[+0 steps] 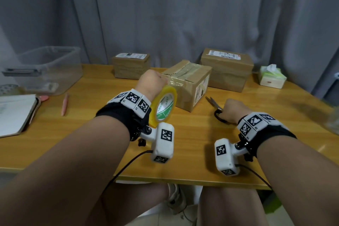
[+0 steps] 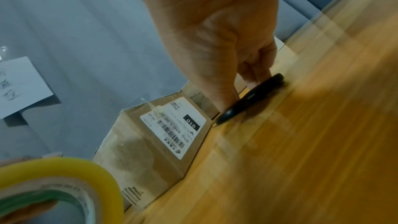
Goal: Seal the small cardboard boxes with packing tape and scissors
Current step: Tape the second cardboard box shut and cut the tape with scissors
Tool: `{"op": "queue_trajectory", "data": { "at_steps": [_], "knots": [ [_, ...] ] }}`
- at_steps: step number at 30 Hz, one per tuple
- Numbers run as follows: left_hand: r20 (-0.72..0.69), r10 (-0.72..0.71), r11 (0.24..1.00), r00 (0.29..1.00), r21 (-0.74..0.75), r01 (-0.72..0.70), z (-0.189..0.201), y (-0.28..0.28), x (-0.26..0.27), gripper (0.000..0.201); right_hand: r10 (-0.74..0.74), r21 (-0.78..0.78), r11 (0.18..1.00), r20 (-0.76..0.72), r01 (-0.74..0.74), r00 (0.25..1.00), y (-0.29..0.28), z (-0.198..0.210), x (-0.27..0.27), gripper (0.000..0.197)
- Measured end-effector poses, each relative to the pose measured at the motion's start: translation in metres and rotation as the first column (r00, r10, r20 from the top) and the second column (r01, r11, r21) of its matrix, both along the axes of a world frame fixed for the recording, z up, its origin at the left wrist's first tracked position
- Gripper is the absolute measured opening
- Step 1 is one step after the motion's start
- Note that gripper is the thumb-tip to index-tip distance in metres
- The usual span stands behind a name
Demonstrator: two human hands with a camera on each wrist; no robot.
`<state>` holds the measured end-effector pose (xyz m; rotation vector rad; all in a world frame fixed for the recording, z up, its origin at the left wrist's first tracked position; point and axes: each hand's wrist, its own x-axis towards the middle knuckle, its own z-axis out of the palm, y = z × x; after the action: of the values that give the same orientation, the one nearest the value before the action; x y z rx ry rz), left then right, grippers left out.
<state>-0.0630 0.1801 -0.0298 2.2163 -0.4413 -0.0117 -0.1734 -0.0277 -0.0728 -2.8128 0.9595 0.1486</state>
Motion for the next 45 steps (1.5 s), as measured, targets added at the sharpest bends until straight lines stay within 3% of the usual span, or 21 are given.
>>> {"op": "queue_trajectory", "data": {
  "at_steps": [3,5,7,8,10,12,15,19,24,30,35,42,45],
  "knots": [
    [-0.027,0.0,1.0,1.0,-0.011,0.0,0.001,0.0,0.0,0.026,-0.063,0.099,0.994,0.182,0.046,0.981,-0.005,0.012,-0.005,0.026],
    [-0.038,-0.01,1.0,0.999,-0.01,0.009,0.002,0.001,-0.002,0.026,-0.097,0.204,0.979,0.416,0.011,0.904,-0.008,0.023,-0.012,0.013],
    [-0.05,-0.015,1.0,0.999,0.006,0.015,0.005,0.003,-0.005,0.026,-0.095,0.356,0.92,0.61,-0.165,0.787,-0.004,0.041,-0.018,0.025],
    [-0.055,-0.018,0.999,0.998,0.027,0.019,0.007,0.003,-0.007,0.026,-0.073,0.43,0.86,0.638,-0.276,0.767,0.002,0.053,-0.021,0.028],
    [-0.053,-0.022,0.995,0.998,0.099,0.027,0.014,0.005,-0.01,0.023,0.053,0.518,0.769,0.534,-0.375,0.844,0.015,0.078,-0.027,0.032],
    [-0.051,-0.022,0.991,0.998,0.131,0.029,0.022,0.006,-0.012,0.022,0.177,0.584,0.733,0.332,-0.349,0.927,0.024,0.094,-0.032,0.044],
    [-0.043,-0.023,0.982,0.999,0.188,0.03,0.03,0.004,-0.011,0.023,0.256,0.675,0.671,0.175,-0.305,0.951,0.027,0.103,-0.034,0.065],
    [-0.091,-0.034,0.969,0.995,0.241,0.055,0.029,0.001,-0.002,0.035,0.316,0.685,0.677,0.059,-0.269,0.947,0.022,0.099,-0.032,0.068],
    [-0.152,-0.057,0.958,0.987,0.271,0.097,0.025,-0.001,0.012,0.055,0.302,0.71,0.663,0.035,-0.236,0.953,0.013,0.087,-0.024,0.071],
    [-0.243,-0.082,0.982,0.967,0.145,0.12,0.017,0.001,0.021,0.044,0.305,0.733,0.62,0.104,-0.28,0.947,0.011,0.074,-0.009,0.074],
    [-0.287,-0.061,0.989,0.956,0.112,0.096,0.017,0.007,0.02,0.044,0.338,0.744,0.569,0.175,-0.349,0.925,0.011,0.066,0.004,0.103],
    [-0.354,-0.143,0.987,0.924,-0.12,0.107,0.014,0.011,0.012,0.025,0.287,0.776,0.546,0.182,-0.316,0.941,0.004,0.053,0.009,0.086],
    [-0.37,-0.146,0.984,0.917,-0.153,0.095,0.01,0.015,0.014,0.024,0.295,0.782,0.537,0.177,-0.316,0.939,0.006,0.049,0.011,0.1]
  ]
}}
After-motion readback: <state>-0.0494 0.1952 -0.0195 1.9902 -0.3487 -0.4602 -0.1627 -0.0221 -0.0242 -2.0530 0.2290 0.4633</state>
